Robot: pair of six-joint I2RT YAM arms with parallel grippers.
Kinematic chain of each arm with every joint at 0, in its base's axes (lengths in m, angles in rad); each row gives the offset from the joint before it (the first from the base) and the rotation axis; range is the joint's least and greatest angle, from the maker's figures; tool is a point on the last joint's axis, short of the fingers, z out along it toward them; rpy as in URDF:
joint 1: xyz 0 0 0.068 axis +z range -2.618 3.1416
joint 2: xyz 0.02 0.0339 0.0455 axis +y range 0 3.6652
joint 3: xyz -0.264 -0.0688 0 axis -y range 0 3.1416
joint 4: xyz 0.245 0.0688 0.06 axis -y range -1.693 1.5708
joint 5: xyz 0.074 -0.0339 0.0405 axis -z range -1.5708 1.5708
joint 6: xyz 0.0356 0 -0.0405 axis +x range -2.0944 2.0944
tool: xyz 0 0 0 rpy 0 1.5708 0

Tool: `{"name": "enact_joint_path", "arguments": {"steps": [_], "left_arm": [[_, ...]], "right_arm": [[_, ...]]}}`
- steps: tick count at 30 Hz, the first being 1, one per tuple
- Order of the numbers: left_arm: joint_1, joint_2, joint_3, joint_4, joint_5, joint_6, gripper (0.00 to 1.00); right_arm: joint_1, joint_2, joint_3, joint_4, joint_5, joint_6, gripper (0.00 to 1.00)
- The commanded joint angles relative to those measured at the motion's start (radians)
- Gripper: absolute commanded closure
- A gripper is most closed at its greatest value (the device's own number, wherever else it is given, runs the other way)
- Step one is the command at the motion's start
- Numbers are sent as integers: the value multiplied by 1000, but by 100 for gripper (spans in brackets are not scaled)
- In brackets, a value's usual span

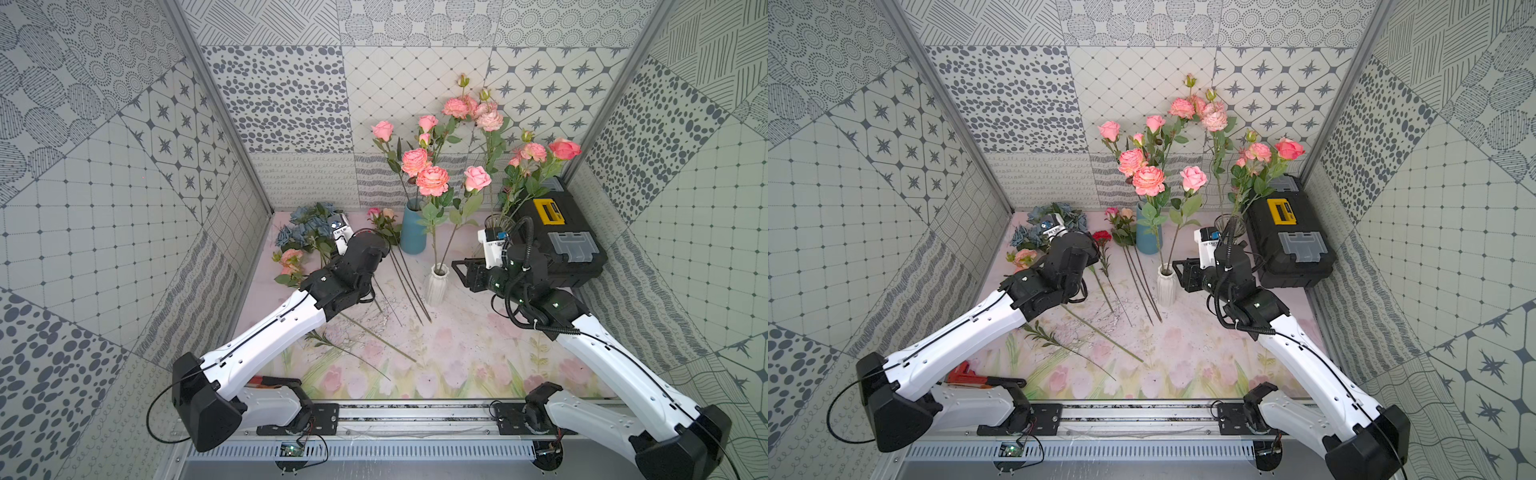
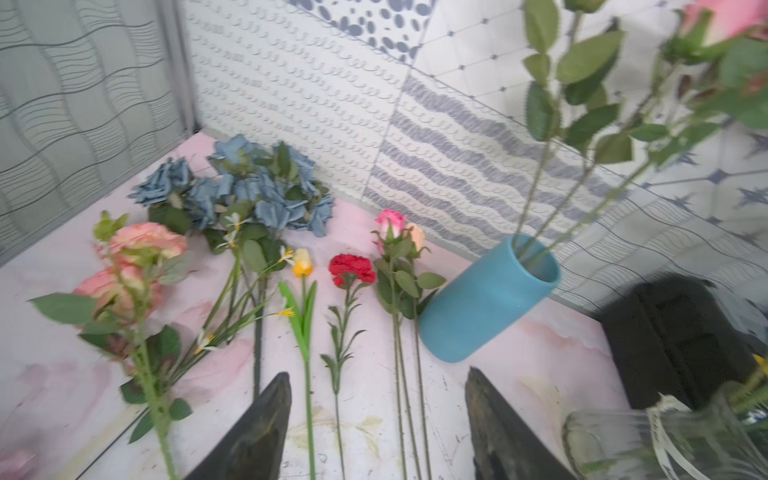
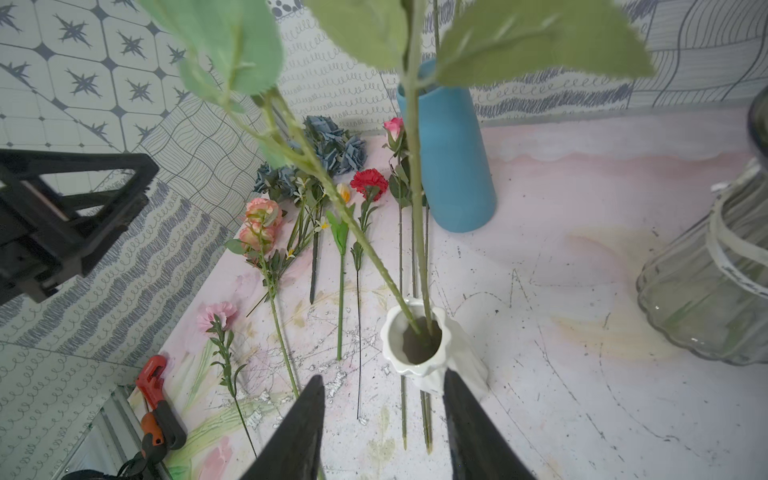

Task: Place the pink flowers into the vase
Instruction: Pick up the flower at the center of the board.

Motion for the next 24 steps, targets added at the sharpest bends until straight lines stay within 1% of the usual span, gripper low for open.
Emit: {"name": "enact_joint_path", "arguments": {"steps": [1, 6, 10, 13, 16, 24], "left_arm": [[124, -54, -23, -358, 66, -184, 34], [256, -76, -69, -418, 188, -219, 34], [348, -57, -107, -405, 315, -233, 36], [409, -22, -142, -386, 414, -265, 35], [444, 9, -197, -312, 500, -281, 36], [481, 119, -229, -230, 587, -321, 37]], "right_arm": [[3, -44, 33, -62, 37, -64, 52], [3, -63, 56, -106, 6, -73, 52], [4, -73, 76, -123, -18, -73, 52], [4, -86, 81, -122, -35, -74, 52], [3, -110, 75, -105, -74, -65, 52], [3, -116, 63, -85, -112, -52, 52]]}}
